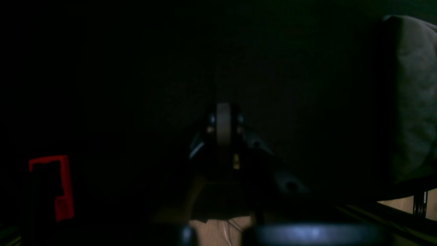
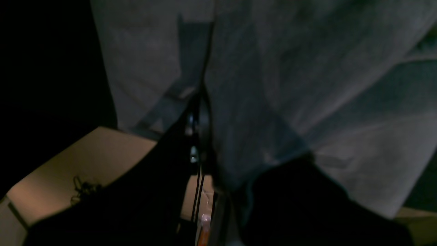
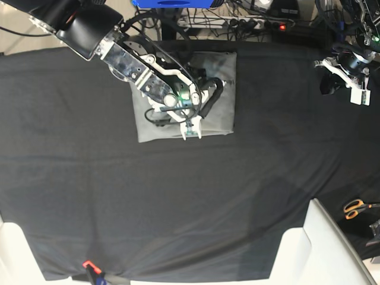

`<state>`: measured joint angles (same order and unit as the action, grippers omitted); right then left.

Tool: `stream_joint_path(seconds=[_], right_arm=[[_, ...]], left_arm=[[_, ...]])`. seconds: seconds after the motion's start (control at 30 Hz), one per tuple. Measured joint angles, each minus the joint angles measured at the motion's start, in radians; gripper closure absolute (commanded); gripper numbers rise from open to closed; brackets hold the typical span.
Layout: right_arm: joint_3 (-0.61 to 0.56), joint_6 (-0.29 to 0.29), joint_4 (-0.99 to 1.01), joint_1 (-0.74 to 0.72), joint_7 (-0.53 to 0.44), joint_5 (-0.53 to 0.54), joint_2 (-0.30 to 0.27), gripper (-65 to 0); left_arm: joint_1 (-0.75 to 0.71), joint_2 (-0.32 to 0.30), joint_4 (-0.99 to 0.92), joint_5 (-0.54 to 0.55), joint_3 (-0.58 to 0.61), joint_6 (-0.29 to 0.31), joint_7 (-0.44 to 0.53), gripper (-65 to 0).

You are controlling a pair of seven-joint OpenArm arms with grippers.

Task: Fold the T-shirt properly
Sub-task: 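Fold the pinched end with the right gripper over onto the folded stack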

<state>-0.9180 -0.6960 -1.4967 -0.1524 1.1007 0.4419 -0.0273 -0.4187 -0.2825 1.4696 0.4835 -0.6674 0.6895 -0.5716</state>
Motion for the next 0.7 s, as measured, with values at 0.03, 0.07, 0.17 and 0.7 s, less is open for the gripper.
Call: stream_joint_path(seconds=[0.03, 0.07, 0.17, 0.7], right_arm=[[0.003, -0.001, 0.000, -0.003, -0.010, 0.000, 0.000, -0.6], [0.016, 0.000, 0.000, -0.003, -0.016, 0.003, 0.002, -0.6], [0.091, 0.000, 0.005, 0.000, -0.010, 0.003, 0.013, -0.6], [0.100, -0.001, 0.004, 0.002, -0.017, 0.003, 0.027, -15.8]], left_arm=[[0.000, 0.000, 0.000, 0.000, 0.000, 0.000, 0.000, 0.0], [0.000, 0.001, 0.000, 0.000, 0.000, 0.000, 0.000, 0.0], [-0.001, 0.002, 0.000, 0.000, -0.001, 0.000, 0.000, 0.0], [-0.001, 0.000, 0.000, 0.000, -0.003, 0.000, 0.000, 0.0]])
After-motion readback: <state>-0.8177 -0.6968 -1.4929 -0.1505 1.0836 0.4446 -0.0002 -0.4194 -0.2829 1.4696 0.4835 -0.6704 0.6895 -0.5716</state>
